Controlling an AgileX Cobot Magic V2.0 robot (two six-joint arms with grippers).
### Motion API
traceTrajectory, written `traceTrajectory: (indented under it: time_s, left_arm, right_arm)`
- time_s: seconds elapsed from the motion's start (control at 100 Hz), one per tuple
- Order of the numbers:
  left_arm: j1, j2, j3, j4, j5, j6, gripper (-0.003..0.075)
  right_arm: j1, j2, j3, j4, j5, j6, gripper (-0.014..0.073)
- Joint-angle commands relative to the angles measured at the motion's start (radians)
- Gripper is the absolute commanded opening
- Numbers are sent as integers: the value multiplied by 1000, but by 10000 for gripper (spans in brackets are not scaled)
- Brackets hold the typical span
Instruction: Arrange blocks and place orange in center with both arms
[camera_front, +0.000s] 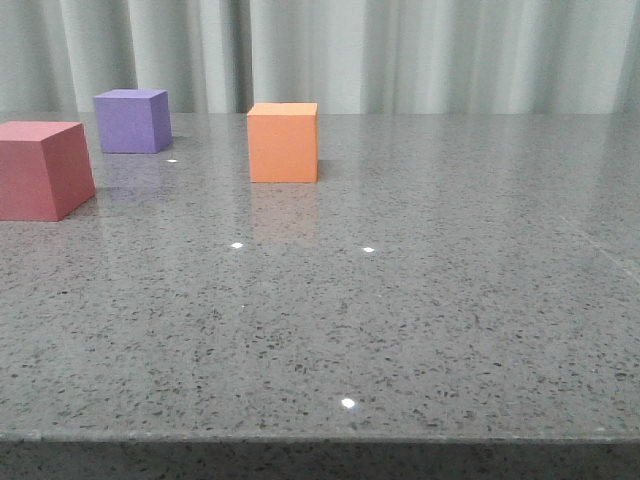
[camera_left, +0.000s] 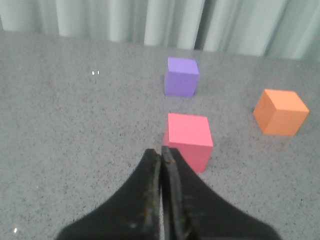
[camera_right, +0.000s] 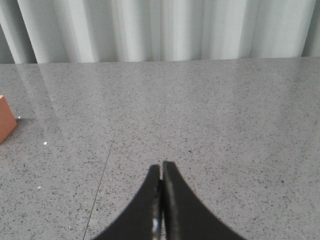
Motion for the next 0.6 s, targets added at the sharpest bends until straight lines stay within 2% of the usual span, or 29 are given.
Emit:
traceTrajectory:
  time_s: [0.0,0.15,0.48,0.55,0.59]
  left_arm:
    - [5,100,-95,-3,17,1,-20]
    - [5,212,-166,-3,62,1,-20]
    - [5,296,-173,-3,98,1,-17]
    - [5,301,-173,-3,112,1,22]
    - [5,303,-173,-3,122,1,73]
  right_arm:
    - [-8,4,-26,-11,-71,-4,-68]
    - [-8,4,-26,-11,-71,-4,-68]
    - [-8,4,-26,-11,-71,-4,-68]
    - [-8,4,-26,-11,-71,-4,-68]
    - [-8,4,-26,-11,-71,-4,-68]
